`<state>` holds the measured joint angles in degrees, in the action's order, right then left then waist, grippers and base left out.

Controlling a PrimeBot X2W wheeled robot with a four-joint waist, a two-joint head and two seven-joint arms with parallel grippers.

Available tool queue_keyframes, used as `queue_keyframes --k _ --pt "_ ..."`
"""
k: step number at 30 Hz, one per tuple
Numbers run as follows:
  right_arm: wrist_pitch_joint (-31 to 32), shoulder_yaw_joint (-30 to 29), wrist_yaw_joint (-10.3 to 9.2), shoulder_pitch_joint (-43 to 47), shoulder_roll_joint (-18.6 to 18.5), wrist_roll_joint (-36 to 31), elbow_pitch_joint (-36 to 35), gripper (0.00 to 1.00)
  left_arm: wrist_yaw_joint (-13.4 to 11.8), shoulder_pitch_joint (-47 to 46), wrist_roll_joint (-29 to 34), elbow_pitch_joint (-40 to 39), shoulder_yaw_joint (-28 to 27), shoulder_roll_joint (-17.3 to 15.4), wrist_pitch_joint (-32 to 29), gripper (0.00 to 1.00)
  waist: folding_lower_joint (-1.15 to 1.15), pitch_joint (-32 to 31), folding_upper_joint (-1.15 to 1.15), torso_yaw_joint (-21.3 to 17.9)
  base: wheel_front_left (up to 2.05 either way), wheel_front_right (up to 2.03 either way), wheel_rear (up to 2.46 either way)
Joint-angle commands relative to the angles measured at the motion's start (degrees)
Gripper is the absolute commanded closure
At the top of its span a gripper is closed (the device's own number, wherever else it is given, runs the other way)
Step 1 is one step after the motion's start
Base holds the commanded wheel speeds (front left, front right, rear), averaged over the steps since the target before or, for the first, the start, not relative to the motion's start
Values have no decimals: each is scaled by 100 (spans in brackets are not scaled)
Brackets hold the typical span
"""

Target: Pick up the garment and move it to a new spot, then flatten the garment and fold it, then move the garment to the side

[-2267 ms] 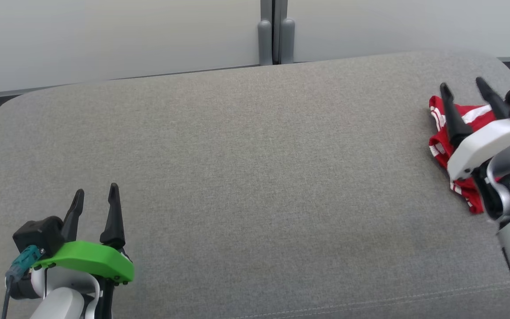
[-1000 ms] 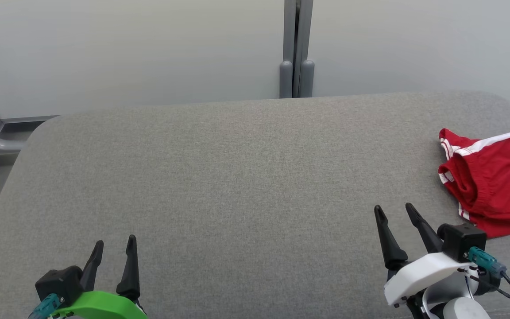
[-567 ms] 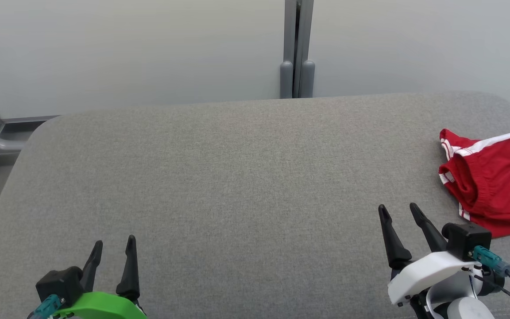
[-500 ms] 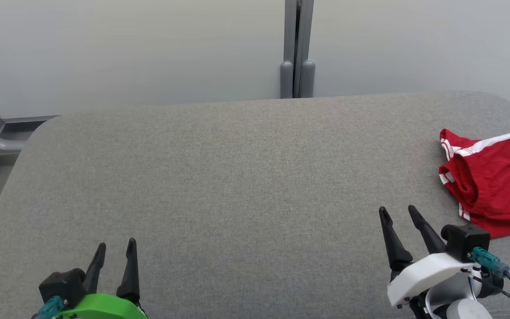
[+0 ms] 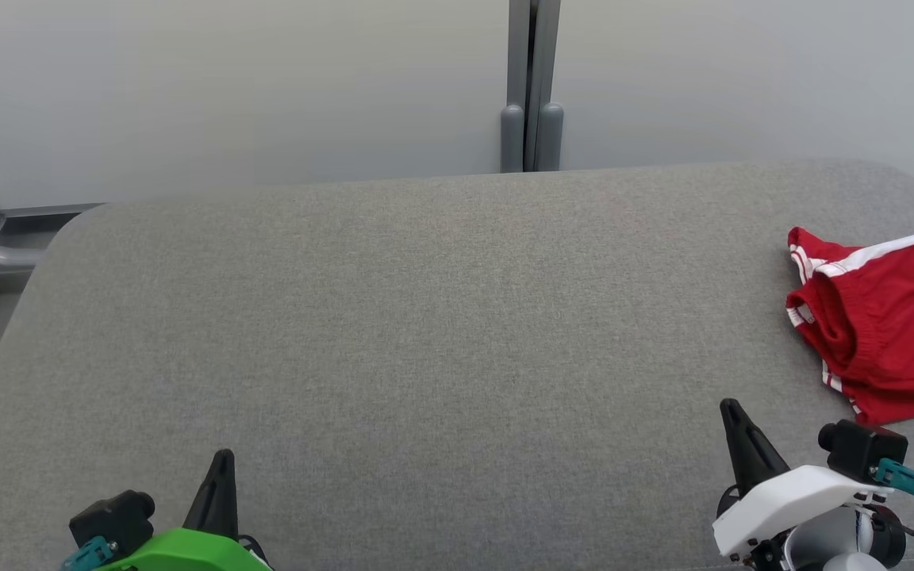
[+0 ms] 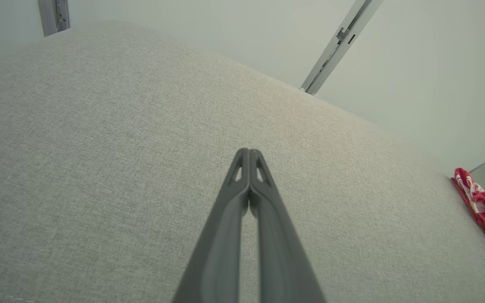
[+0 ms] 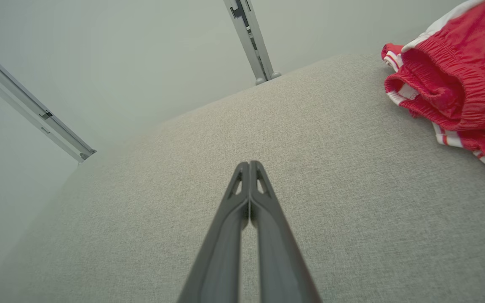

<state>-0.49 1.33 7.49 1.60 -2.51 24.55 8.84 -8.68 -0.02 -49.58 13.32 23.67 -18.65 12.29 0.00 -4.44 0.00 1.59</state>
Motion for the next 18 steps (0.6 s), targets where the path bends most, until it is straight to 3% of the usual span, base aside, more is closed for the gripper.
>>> queue_keyframes --k 1,18 --pt "49 -74 0 -197 -12 250 -60 100 69 -195 -165 -55 -144 10 -35 100 0 6 0 -2 0 0 0" --pt "334 -438 0 -358 -20 1728 82 100 430 -405 -1136 54 -622 370 -329 100 0 72 0 -26 0 0 0"
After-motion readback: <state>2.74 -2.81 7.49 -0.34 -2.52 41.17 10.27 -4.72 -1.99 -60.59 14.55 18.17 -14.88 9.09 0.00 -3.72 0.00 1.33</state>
